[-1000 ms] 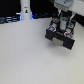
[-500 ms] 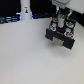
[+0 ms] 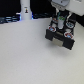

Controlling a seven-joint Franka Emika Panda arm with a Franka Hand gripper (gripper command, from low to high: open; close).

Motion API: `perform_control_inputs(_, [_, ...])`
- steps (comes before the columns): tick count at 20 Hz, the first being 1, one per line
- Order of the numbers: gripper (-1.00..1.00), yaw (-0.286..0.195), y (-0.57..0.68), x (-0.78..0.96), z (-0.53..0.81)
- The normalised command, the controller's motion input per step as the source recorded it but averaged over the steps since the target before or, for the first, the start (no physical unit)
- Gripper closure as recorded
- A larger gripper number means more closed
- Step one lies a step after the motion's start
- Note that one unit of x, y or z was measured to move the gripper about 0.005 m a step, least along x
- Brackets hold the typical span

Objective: Open the kcup holder, insert the kcup into the holder, and close the kcup holder

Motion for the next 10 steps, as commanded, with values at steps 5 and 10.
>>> perform_control_inputs(5, [1.00,-0.003,-0.01,0.09,0.09])
perform_control_inputs(10, [1.00,0.012,0.14,0.12,-0.24])
